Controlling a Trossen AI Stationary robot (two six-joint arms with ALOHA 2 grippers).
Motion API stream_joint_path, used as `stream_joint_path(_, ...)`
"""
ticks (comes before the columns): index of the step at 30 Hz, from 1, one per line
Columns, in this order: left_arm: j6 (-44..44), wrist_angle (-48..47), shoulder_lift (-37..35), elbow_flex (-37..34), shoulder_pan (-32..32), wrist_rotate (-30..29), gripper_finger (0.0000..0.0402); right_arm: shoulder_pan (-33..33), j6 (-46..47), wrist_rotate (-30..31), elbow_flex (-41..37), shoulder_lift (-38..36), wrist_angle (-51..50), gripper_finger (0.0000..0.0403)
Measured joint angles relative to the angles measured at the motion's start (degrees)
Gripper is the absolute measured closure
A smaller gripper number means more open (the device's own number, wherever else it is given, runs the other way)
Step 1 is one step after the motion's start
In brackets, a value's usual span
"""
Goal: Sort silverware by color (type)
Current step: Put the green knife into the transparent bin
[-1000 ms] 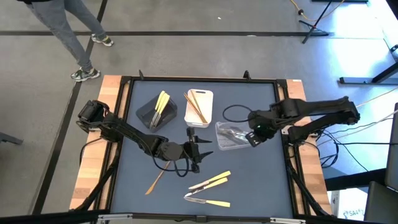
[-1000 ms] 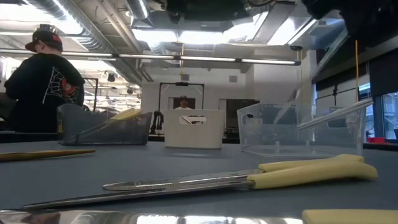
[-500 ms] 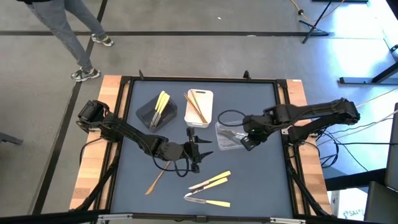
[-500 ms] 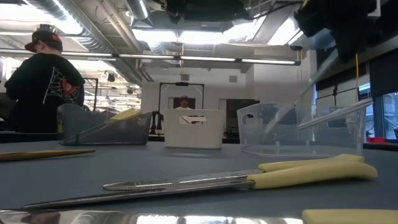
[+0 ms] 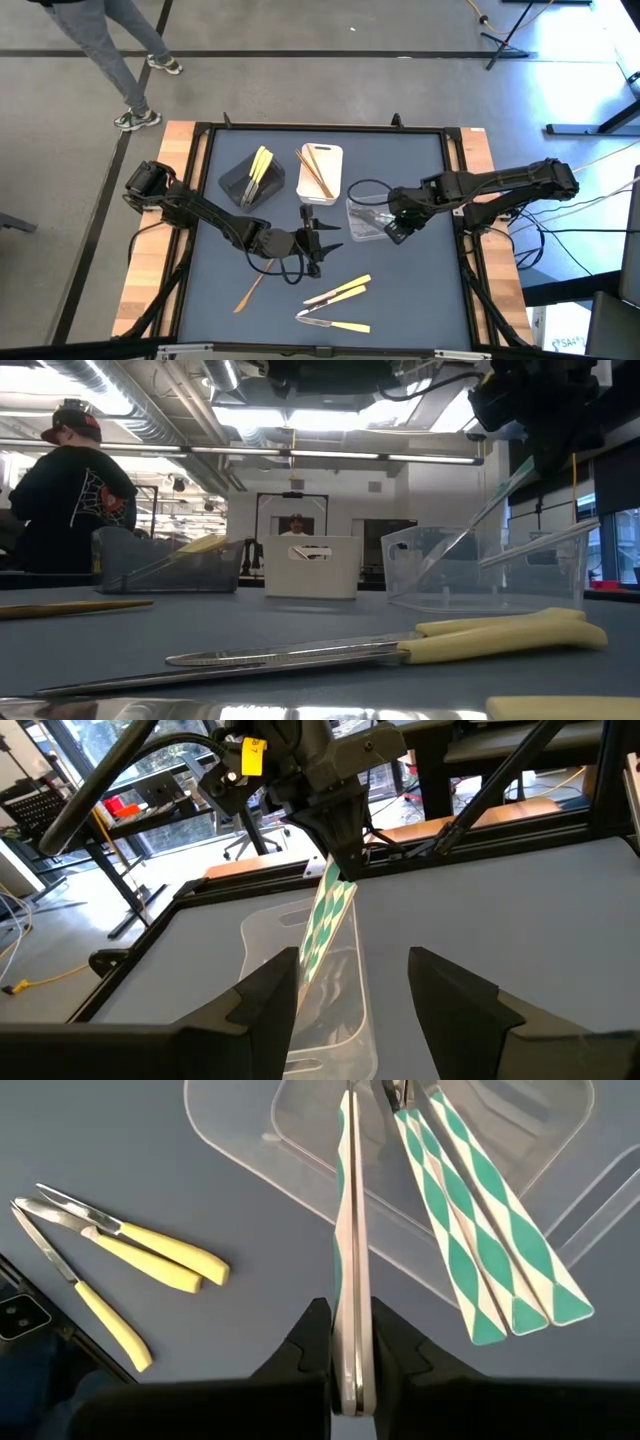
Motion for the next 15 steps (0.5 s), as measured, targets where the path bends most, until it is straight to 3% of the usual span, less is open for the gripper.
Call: stream_joint_path(15,0.0,0.0,0.0,0.0,0.0,0.0,0.0217,0.0,0.1,1.6,0.0,0.0,0.1,0.0344)
